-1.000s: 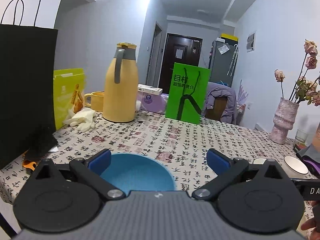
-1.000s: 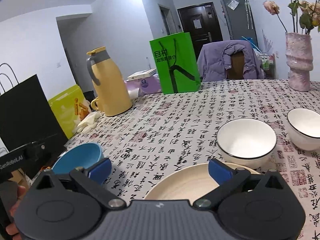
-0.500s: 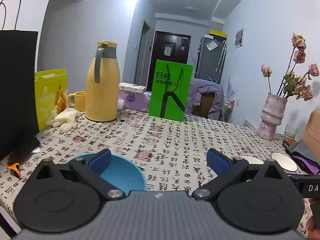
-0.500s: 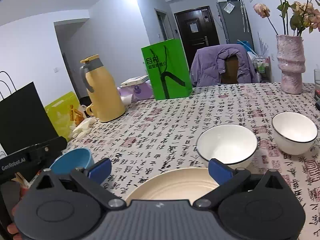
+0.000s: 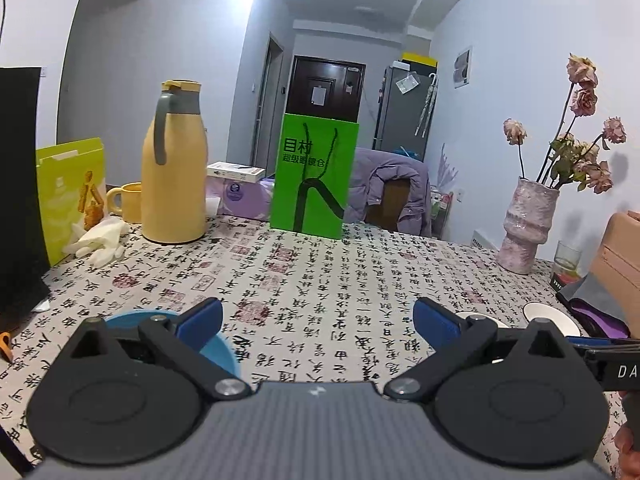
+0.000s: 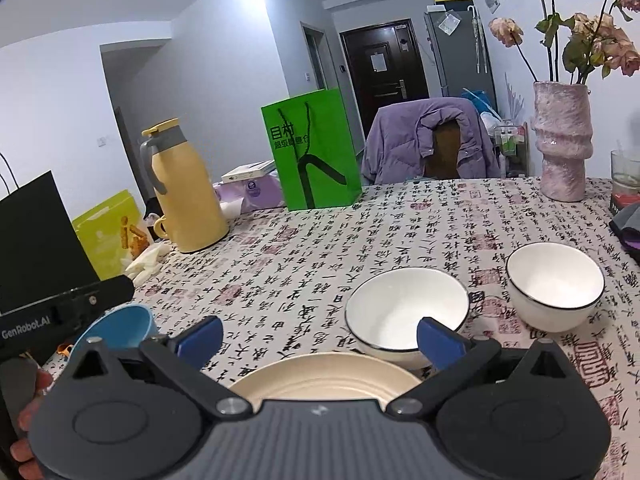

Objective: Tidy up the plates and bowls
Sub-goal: 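Move both tools toward the white black-rimmed bowl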

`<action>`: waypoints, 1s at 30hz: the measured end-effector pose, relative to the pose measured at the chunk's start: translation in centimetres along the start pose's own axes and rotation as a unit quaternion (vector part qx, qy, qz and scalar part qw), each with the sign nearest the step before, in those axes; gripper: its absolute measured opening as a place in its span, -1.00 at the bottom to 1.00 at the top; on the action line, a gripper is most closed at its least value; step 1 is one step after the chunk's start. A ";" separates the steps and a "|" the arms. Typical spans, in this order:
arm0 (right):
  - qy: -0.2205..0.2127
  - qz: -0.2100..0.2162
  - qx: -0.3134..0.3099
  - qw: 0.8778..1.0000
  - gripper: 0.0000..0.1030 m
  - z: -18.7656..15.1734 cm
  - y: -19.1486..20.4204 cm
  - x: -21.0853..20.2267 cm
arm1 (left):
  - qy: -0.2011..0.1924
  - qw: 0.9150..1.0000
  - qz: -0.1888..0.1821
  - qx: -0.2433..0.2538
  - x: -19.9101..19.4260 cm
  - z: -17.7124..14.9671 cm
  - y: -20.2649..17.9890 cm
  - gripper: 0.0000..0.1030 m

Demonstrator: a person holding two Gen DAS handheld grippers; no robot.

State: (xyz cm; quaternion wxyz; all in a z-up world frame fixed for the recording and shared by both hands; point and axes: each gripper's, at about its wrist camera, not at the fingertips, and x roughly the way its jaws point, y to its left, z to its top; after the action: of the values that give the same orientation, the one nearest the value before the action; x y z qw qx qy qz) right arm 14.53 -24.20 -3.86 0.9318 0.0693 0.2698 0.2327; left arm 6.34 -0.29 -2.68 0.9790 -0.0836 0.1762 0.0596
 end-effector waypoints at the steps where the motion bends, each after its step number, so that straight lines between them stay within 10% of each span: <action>1: 0.000 -0.001 -0.001 1.000 1.00 0.1 -0.2 0.0 | 0.003 1.000 -0.003 -0.002 0.2 0.0 -0.2 1.00; 30: 0.032 -0.029 -0.032 0.999 0.79 6.1 -7.5 3.8 | 0.047 0.999 -0.027 0.009 7.0 2.4 -6.3 1.00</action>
State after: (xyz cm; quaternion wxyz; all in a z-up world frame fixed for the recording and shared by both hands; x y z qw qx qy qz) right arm 23.60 -29.00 -2.39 0.9306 0.0243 0.2942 0.2162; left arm 14.56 -5.38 -2.03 0.9715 -0.0824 0.2203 0.0280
